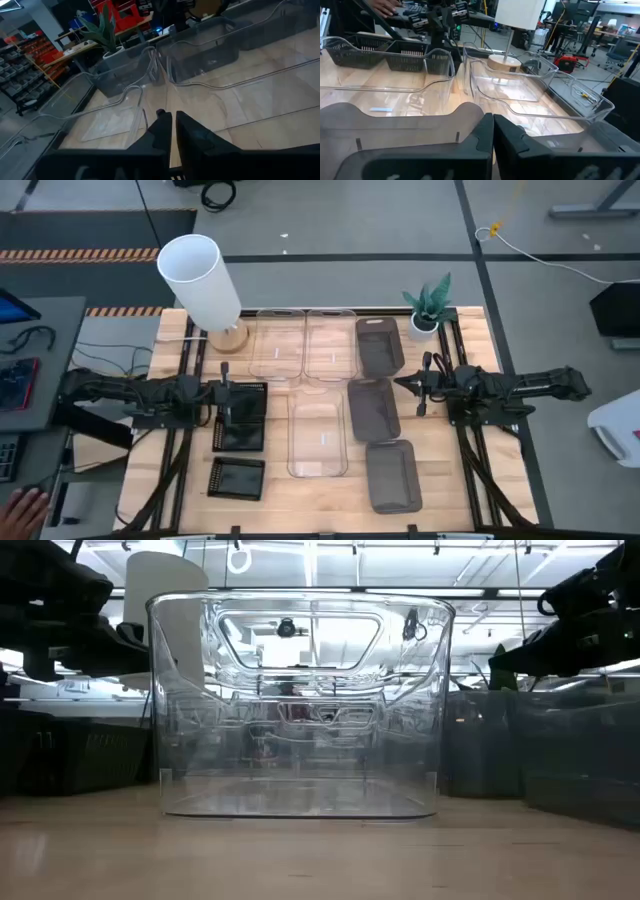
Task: Stack baskets by color
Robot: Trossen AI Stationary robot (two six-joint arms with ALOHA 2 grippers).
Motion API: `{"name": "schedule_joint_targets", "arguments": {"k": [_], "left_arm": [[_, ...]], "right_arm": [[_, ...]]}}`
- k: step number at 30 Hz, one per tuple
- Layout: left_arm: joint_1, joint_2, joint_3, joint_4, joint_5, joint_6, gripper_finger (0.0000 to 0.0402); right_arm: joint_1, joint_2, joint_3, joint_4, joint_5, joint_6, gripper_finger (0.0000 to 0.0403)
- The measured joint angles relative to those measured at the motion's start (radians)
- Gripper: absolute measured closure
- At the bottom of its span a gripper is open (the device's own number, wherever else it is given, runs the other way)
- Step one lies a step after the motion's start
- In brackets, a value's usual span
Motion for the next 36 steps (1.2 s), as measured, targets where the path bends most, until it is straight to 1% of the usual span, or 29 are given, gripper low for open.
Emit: {"name": "schedule_joint_targets", "arguments": {"k": [4,13,22,29,36], "left_arm": [[0.0,0.0,0.0,0.0,0.0,0.0,0.0376],[0.0,0.0,0.0,0.0,0.0,0.0,0.0366],[0.0,0.0,0.0,0.0,0.0,0.0,0.0373],[0.0,0.0,0.0,0.0,0.0,0.0,0.0366],[0.0,0.0,0.0,0.0,0.0,0.0,0.0374]], "right_arm": [[0.0,0.0,0.0,0.0,0.0,0.0,0.0389],[0.0,0.0,0.0,0.0,0.0,0.0,0.0389],[0.0,0.0,0.0,0.0,0.0,0.0,0.0389],[0.0,0.0,0.0,0.0,0.0,0.0,0.0389],[0.0,0.0,0.0,0.0,0.0,0.0,0.0389]]}}
